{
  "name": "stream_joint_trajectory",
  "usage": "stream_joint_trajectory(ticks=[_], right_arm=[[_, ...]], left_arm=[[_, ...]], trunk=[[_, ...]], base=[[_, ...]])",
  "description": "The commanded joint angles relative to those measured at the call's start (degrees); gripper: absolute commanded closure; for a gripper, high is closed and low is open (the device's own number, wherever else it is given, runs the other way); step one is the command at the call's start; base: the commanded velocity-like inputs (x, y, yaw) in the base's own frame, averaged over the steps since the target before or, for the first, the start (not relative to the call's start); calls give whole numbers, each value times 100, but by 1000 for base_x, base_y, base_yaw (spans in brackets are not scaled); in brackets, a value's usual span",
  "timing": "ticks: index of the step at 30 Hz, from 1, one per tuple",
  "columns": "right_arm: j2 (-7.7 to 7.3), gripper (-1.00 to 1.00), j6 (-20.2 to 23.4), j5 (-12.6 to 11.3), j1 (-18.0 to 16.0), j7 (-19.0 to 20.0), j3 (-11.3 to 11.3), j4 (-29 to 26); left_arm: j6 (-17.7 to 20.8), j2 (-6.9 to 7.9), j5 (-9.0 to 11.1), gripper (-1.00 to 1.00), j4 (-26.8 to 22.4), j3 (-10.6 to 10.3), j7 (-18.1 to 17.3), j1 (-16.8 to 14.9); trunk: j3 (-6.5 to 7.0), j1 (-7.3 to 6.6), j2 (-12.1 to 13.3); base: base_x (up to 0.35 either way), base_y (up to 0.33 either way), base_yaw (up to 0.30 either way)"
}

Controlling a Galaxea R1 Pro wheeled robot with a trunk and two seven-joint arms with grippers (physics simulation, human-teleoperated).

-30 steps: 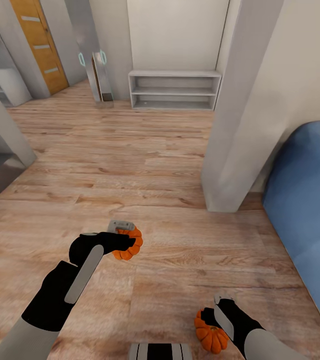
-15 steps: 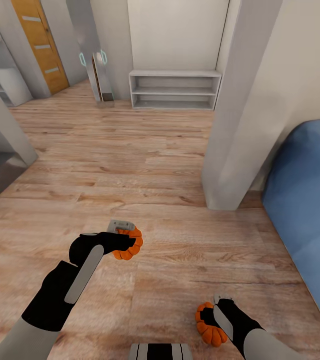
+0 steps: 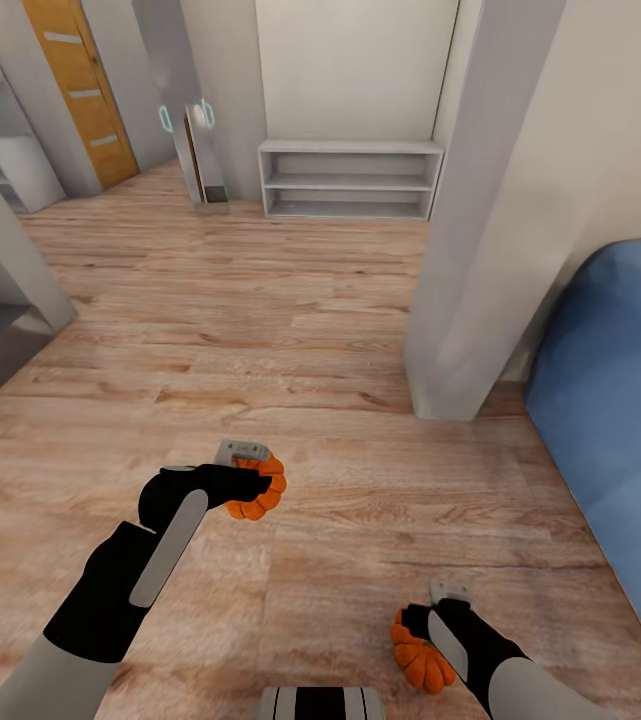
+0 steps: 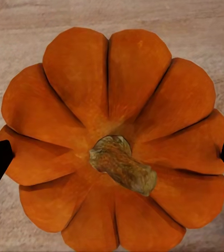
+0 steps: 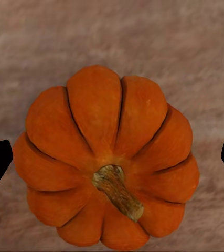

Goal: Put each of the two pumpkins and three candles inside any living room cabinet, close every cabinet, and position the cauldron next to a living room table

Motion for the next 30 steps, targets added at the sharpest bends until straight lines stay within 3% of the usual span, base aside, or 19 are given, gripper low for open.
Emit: stream_joint_trajectory(ticks=[1, 11, 19, 30], right_arm=[[-5, -100, 21, -54, -1, -42, 48, -12], [7, -100, -139, -52, -1, -44, 86, 14], [11, -100, -250, -45, 1, -44, 345, 208], [8, -100, -258, -51, -1, -44, 369, 234]], left_arm=[[12, 4, 52, 100, -5, -12, 62, -5], [12, 4, 51, 100, -5, -12, 62, -5], [12, 3, 49, 100, -5, -12, 62, -5], [12, 2, 46, 100, -6, -12, 62, -5]], trunk=[[-4, -1, -2], [-4, -1, -2], [-4, -1, -2], [-27, 1, -3]], base=[[0, 0, 0], [0, 0, 0], [0, 0, 0], [0, 0, 0]])
